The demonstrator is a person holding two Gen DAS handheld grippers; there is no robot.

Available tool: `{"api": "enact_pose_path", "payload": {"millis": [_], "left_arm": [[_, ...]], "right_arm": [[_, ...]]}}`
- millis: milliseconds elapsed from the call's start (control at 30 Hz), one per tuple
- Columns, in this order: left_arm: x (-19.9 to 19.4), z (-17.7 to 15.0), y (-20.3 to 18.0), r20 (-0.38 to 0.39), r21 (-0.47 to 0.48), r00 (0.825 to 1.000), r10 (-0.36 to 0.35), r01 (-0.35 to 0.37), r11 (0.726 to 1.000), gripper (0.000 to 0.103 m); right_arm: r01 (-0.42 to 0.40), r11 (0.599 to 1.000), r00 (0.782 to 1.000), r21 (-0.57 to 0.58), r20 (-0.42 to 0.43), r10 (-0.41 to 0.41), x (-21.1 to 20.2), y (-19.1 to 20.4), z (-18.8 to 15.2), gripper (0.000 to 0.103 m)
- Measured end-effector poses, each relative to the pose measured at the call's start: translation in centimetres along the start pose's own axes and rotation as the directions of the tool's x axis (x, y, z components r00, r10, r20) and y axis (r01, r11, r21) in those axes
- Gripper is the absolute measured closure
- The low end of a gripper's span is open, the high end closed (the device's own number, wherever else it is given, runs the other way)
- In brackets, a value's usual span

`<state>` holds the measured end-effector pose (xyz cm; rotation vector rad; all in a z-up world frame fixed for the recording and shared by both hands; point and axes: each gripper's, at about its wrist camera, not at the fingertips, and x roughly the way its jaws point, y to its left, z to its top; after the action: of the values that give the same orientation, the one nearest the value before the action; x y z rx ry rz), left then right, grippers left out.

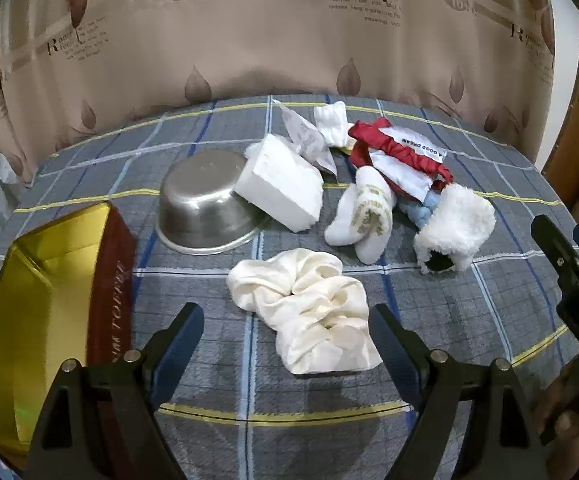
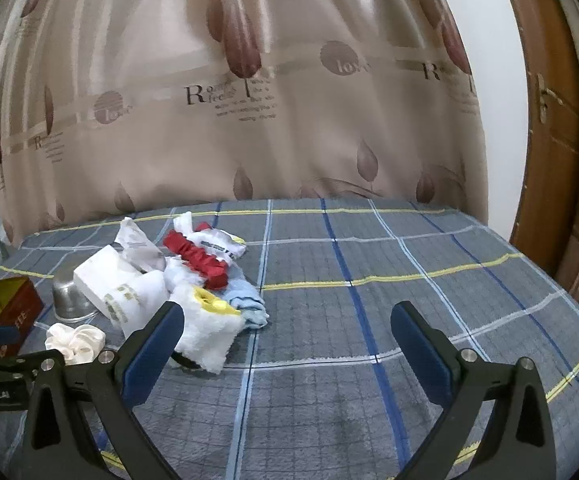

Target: Organize soft objects

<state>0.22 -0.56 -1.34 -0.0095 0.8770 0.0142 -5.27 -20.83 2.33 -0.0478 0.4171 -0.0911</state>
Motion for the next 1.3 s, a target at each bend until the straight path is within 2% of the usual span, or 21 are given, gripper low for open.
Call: {"api": "enact_pose_path", "payload": {"millis": [633,1000,1033,1067,1133,1167,1300], "left_arm": [[2.6,-0.1,-0.2,-0.06,0.003,0.998,0.004,-0.004,1.0,0.016],[4.4,0.2,0.0,-0.11,-0.014,0.993,-0.043,0.041,0.999,0.018],[4.6,0.2,0.0,-0.112,-0.019,0.993,-0.048,0.046,0.999,0.023],[4.8,0.3,0.1,-0.114,-0.022,0.992,-0.046,0.043,0.999,0.053],[5.0,0.1,0.1,-0.109,-0.023,0.993,-0.04,0.037,0.999,0.079],[5.2,0.0,0.2,-0.113,-0.028,0.991,-0.073,0.07,0.997,0.095],[4.9,0.3,0.2,-0.112,-0.035,0.989,-0.095,0.092,0.995,0.095]], "right_arm": [[-0.029,0.999,1.0,0.036,-0.006,0.03,0.2,-0.7,0.0,0.0],[-0.035,0.998,0.999,0.046,-0.011,0.036,0.4,-0.6,0.0,0.0],[-0.037,0.998,0.999,0.048,-0.012,0.037,0.4,-0.6,-0.1,0.0],[-0.037,0.998,0.999,0.05,-0.012,0.038,0.5,-0.6,-0.1,0.0],[-0.039,0.998,0.999,0.05,-0.013,0.04,0.5,-0.7,-0.1,0.0],[-0.041,0.998,0.999,0.051,-0.014,0.042,0.5,-0.7,-0.1,0.0],[-0.044,0.997,0.999,0.059,-0.017,0.045,0.5,-0.8,-0.1,0.0]]}}
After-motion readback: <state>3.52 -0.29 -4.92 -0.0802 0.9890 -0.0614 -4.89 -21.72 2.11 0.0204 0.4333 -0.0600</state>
